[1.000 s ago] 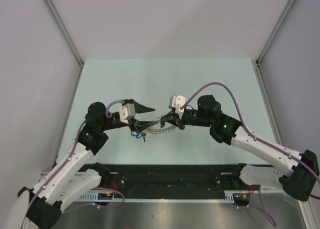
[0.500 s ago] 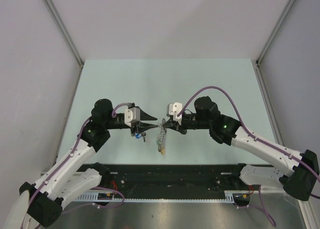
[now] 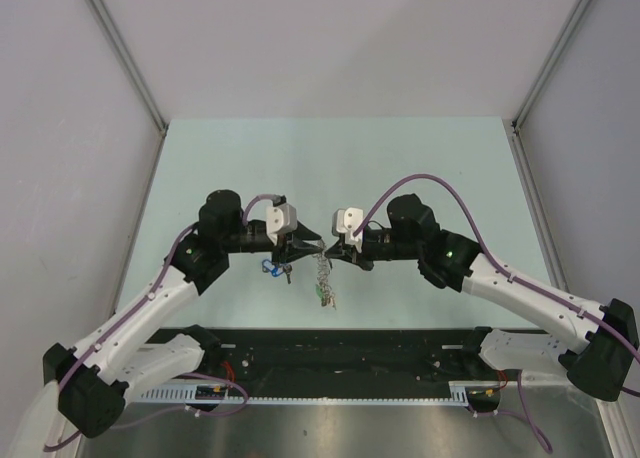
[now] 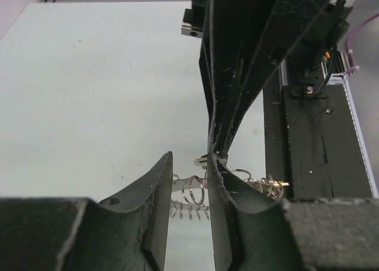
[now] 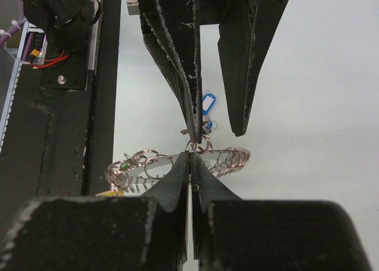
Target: Put the keys on the keyring
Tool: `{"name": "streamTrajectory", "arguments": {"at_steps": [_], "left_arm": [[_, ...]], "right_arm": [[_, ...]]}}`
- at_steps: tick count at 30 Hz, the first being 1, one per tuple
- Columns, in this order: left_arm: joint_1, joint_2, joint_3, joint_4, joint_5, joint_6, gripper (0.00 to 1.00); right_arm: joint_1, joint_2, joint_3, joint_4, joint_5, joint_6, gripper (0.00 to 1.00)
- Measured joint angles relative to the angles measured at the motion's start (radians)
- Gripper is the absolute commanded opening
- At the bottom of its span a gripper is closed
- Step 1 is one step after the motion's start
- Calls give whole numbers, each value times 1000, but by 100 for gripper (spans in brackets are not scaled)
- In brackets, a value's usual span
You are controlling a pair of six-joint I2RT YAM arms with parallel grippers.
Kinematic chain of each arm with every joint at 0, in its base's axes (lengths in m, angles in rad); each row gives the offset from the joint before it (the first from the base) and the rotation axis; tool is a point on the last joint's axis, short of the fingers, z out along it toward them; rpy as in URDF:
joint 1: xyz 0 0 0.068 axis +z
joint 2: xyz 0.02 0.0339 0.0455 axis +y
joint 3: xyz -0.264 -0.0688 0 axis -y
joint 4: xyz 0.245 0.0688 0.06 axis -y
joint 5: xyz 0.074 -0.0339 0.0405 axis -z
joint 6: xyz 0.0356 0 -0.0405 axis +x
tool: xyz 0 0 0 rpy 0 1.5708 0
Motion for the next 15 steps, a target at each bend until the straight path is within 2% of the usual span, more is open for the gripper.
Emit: {"name": "streamTrajectory", "arguments": {"at_steps": [6, 15], "left_arm": [[-1, -20, -3, -13, -59, -36, 46], [-1, -59, -35, -17, -54, -40, 49]], "right_arm": [[0, 0, 0, -8, 0, -7, 0], [1, 0, 0, -9, 0, -13, 0]]}}
